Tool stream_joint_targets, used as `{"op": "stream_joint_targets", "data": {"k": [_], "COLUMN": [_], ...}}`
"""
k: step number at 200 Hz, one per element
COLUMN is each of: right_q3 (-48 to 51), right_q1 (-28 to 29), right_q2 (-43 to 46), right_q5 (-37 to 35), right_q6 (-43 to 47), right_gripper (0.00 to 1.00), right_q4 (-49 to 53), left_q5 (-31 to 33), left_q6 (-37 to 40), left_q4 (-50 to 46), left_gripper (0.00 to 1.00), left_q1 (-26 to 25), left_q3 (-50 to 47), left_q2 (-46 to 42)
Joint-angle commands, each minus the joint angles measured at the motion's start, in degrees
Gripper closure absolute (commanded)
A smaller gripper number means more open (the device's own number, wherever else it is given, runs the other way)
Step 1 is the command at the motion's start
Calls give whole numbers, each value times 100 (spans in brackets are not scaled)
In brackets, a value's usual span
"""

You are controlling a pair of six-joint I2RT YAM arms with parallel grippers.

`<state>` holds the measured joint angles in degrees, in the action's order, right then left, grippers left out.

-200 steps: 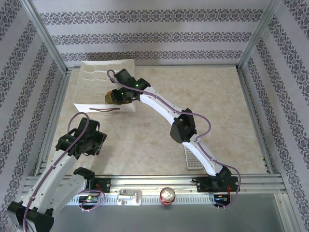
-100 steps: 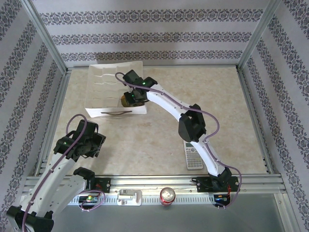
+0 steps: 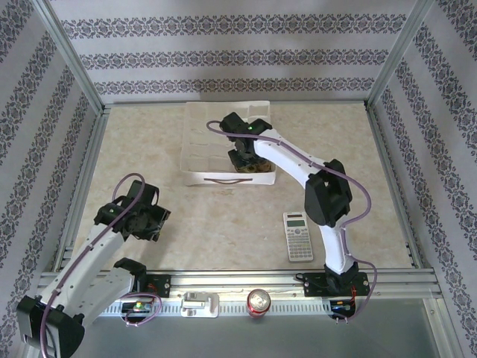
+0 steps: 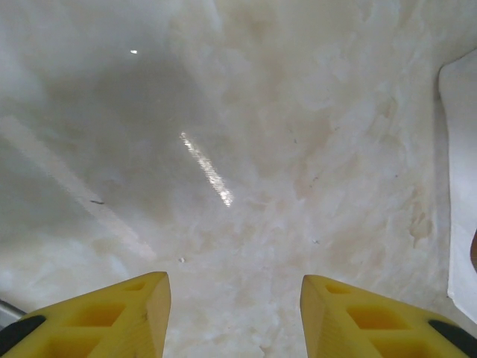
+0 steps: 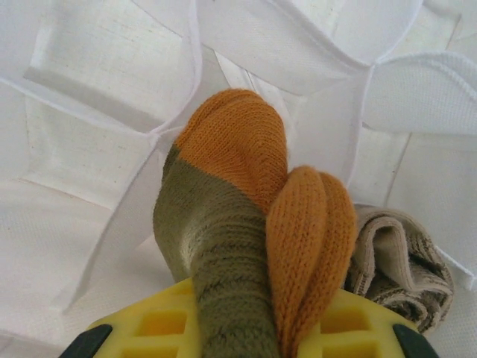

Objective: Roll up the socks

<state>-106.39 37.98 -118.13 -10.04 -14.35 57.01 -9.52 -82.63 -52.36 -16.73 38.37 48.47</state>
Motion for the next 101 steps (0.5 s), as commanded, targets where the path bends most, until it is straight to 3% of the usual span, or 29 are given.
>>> {"op": "stream_joint_targets", "data": {"k": [1, 26, 55, 101], "right_q3": [308, 36, -393, -491], "right_q1": [-23, 43, 29, -47], "right_q2": [617, 776, 471, 80], "right_q5": [-96, 23, 193, 231], "right_q6": [401, 581, 496, 319], "right_gripper": [100, 100, 100, 100], "right_q4": [-149, 22, 701, 940], "left_q5": [-205, -318, -436, -274], "left_q6": [213, 562, 1162, 1984], "left_q4": [435, 656, 995, 1386], "left_gripper": [52, 52, 52, 52], "left_q1": [83, 86, 89, 83], "left_q3": [69, 264, 515, 928], "left_q2": [96, 206, 176, -176]}}
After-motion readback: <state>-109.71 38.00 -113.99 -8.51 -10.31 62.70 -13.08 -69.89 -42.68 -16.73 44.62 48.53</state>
